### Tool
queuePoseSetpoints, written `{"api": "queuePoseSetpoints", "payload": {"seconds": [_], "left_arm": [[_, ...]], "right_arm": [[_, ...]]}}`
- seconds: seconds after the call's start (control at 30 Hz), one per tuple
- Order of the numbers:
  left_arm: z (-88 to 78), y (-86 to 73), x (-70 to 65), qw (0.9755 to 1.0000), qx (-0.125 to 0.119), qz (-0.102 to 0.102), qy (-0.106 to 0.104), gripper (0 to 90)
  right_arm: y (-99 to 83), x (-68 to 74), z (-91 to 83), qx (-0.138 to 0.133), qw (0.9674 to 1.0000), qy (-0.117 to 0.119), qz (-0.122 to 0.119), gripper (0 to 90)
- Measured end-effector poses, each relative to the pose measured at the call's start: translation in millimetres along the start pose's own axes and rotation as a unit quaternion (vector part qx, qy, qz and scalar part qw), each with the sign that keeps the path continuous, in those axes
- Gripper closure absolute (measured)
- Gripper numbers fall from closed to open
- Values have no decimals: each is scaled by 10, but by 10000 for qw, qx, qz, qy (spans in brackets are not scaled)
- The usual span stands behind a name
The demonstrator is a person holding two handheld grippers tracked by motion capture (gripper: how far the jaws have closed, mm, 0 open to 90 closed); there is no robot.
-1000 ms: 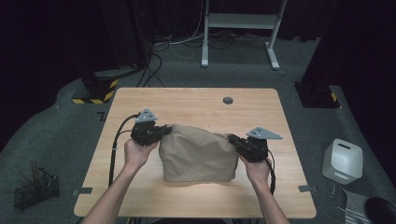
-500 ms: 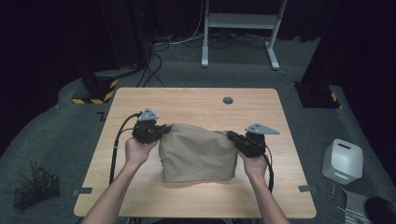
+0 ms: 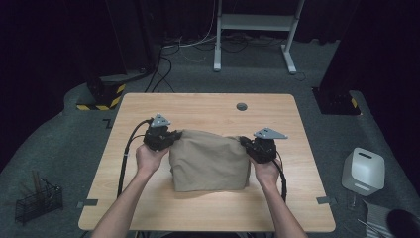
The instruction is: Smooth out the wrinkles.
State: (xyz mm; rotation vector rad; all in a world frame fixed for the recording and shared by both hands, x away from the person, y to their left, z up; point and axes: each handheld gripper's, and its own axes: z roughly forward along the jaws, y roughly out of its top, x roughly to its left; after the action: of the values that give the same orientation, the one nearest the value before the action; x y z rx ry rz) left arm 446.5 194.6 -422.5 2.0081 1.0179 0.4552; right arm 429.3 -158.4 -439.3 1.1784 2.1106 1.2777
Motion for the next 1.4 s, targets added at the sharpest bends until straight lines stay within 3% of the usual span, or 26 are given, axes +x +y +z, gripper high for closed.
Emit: {"api": "queuePoseSetpoints", "payload": {"seconds": [0.4,0.93,1.4], "left_arm": [[140,-30,47,9998,68,-5,168,868],[334,-109,94,9990,191,-194,344,867],[493,-224,103,9977,409,-409,357,861]], "right_arm": [[-21,-31,175,148,9997,-194,21,874],[-78,-78,369,329,9989,-338,41,873],[-183,-86,523,643,9971,-410,22,872]]}}
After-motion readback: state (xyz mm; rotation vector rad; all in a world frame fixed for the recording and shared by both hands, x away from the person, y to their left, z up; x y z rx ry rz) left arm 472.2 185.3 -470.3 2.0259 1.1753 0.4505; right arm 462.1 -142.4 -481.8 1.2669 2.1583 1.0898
